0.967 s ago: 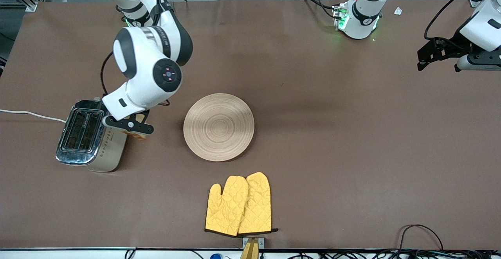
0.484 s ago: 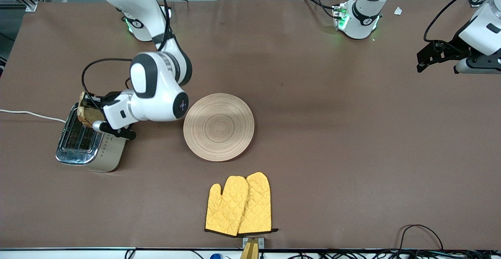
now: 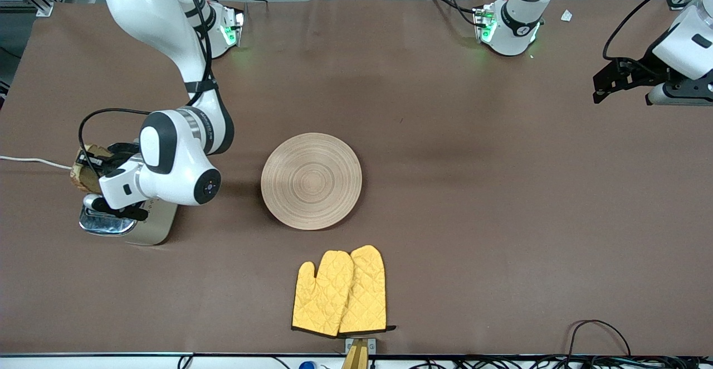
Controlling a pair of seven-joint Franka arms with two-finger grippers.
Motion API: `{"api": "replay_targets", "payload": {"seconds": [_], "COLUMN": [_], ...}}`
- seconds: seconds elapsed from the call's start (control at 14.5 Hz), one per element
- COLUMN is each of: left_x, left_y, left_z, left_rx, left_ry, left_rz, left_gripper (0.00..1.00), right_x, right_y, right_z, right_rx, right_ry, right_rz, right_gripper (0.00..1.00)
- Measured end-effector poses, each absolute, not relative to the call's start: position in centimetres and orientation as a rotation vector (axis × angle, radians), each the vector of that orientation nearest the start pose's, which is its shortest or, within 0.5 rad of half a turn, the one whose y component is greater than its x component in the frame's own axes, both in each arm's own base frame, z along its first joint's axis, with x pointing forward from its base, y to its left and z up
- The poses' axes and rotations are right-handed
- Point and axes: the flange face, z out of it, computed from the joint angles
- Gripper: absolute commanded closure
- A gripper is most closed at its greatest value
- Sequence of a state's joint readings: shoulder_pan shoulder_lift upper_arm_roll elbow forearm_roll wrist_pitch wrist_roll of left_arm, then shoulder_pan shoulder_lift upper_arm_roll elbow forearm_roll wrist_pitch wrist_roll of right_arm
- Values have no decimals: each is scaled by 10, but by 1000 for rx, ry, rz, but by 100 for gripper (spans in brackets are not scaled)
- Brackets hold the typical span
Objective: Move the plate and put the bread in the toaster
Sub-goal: 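Lower the bread into the toaster slot with the right gripper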
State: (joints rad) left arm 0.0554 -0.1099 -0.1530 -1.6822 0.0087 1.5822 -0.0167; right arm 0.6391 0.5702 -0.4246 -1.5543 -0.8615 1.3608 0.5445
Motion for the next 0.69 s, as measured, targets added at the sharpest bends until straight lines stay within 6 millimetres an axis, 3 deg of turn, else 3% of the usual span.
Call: {"api": "replay_targets", "payload": {"seconds": [0.69], "left_x": [520], "left_y": [-54], "left_z": [627], "left_rx": [-3115], "left_ry": [125], "left_rz": [-3], "left_gripper": [0], "right_x": [628], "right_y": [107], "right_z": [346], "right_rx": [1810], "right_ry": [-202], "right_rz": [-185], "right_gripper": [99]}}
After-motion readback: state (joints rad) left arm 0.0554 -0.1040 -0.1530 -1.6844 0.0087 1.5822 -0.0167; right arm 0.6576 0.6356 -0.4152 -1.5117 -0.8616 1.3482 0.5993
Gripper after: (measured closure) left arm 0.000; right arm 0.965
